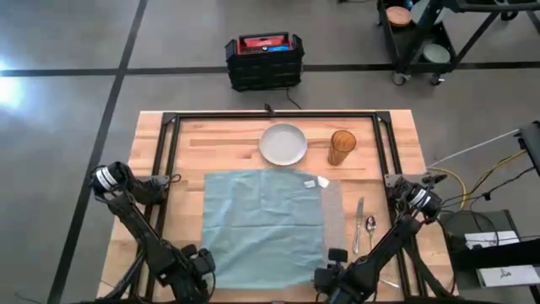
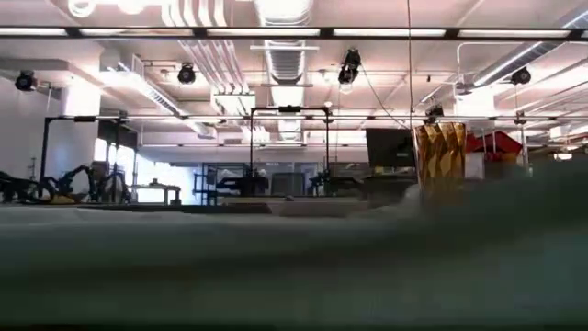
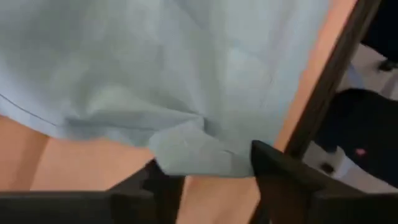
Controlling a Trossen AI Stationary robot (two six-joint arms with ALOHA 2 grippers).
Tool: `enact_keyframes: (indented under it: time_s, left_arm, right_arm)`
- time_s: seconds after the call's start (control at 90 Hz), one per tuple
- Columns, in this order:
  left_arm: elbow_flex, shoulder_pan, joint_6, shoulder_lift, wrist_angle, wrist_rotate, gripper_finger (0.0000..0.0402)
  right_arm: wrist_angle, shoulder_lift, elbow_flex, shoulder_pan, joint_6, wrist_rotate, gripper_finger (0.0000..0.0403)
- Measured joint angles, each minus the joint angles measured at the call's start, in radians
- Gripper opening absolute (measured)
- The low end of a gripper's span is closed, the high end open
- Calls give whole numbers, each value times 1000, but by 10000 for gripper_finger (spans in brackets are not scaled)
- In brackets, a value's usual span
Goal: Set table place
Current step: Fold the table napkin
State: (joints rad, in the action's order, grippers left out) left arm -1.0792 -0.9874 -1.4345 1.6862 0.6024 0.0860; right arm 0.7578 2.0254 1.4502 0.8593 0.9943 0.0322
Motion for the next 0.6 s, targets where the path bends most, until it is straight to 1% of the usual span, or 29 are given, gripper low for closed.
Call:
enact_keyframes:
  time_s: [0.067, 0.111, 0.178, 0.267, 0.333, 0.411, 0.511, 0.6]
  left_arm:
    - [-7, 0, -17, -24, -3, 1, 218]
    - [-16, -3, -28, -41, -1, 4, 230]
    - [-30, -7, -29, -66, -4, 36, 244]
    - [-39, -7, -7, -99, 2, 86, 255]
    - [-39, -7, 1, -116, 30, 129, 258]
    - [-39, -7, 0, -123, 89, 222, 257]
    - [-39, 1, 1, -123, 159, 348, 249]
    - [-39, 25, 2, -120, 214, 418, 238]
  right_arm:
    - [-10, -13, 0, 0, 2, -71, 161]
    - [-7, -24, 0, 0, 9, -95, 177]
    - [-7, -46, 0, 2, 17, -94, 197]
    - [-9, -75, 0, 2, 16, -58, 216]
    - [-7, -89, 0, 2, 5, 2, 227]
    - [-7, -105, 0, 2, -26, 91, 236]
    - [-6, -125, 0, -1, -107, 249, 243]
    - [-5, -137, 0, -23, -199, 381, 246]
